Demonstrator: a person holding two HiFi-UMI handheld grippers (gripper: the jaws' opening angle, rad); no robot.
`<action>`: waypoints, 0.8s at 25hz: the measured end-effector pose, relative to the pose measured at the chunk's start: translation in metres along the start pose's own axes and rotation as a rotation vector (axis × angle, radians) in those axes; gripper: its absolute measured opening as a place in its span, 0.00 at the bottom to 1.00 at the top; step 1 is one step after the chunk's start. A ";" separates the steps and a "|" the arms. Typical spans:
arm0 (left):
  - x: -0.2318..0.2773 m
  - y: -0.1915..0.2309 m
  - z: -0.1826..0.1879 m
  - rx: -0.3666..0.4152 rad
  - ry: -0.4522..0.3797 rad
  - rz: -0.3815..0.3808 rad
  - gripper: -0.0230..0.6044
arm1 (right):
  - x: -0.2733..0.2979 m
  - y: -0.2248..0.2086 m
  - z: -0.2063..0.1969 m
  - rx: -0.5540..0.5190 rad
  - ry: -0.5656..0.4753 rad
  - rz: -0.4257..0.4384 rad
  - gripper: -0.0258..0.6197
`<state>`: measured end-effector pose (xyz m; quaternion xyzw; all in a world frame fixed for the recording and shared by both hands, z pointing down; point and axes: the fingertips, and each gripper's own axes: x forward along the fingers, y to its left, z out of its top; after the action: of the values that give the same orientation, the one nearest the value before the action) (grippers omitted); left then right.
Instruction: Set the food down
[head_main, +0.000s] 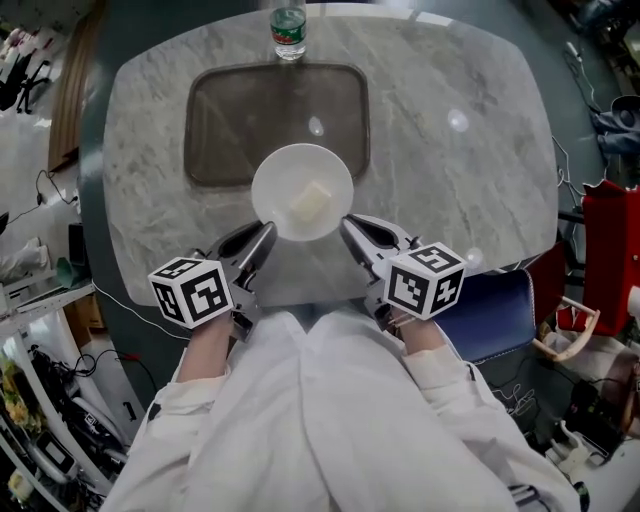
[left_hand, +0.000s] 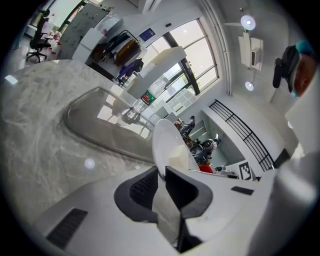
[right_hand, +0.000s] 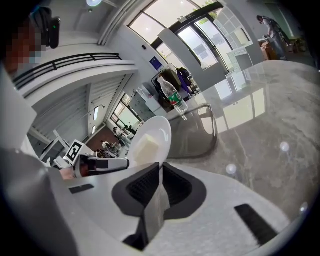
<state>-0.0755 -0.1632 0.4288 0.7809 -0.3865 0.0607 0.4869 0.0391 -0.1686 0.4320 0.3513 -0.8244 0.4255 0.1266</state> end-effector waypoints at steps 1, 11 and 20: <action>0.003 0.003 0.006 0.003 0.006 -0.003 0.11 | 0.005 -0.002 0.004 0.001 0.003 -0.003 0.06; 0.031 0.036 0.063 0.005 0.033 -0.022 0.11 | 0.055 -0.021 0.048 0.000 0.028 -0.020 0.06; 0.045 0.067 0.095 -0.011 0.052 -0.021 0.11 | 0.094 -0.031 0.071 0.017 0.046 -0.031 0.06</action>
<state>-0.1153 -0.2800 0.4490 0.7805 -0.3658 0.0738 0.5016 -0.0015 -0.2810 0.4558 0.3553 -0.8120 0.4384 0.1492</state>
